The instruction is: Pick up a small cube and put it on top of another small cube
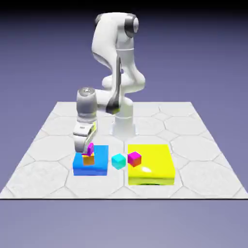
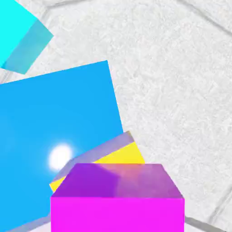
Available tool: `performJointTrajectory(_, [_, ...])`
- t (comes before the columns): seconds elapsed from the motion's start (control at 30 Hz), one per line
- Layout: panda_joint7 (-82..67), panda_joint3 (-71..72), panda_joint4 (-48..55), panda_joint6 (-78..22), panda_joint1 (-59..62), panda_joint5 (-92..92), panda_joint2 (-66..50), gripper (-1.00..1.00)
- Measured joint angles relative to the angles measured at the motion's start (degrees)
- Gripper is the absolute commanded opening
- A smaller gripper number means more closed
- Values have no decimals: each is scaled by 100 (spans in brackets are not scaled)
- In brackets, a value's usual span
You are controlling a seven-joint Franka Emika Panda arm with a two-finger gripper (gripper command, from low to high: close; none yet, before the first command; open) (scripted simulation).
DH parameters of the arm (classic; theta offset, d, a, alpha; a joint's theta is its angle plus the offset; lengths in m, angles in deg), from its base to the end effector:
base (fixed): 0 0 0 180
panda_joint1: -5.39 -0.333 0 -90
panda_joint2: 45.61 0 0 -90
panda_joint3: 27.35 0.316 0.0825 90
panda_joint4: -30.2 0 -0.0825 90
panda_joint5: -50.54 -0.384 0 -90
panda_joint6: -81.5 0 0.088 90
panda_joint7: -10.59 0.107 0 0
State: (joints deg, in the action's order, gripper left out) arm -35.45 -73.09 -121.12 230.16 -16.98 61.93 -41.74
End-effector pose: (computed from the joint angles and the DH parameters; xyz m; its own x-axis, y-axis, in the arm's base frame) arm 0.3938 -0.1616 0.2608 0.8435 0.5356 -0.0397 0.5369 -0.8428 0.0385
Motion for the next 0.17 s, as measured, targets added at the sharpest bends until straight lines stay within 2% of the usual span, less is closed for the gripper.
performJointTrajectory(0.17, [666, -80, 201, -1059, -103, 901, 1038, 100])
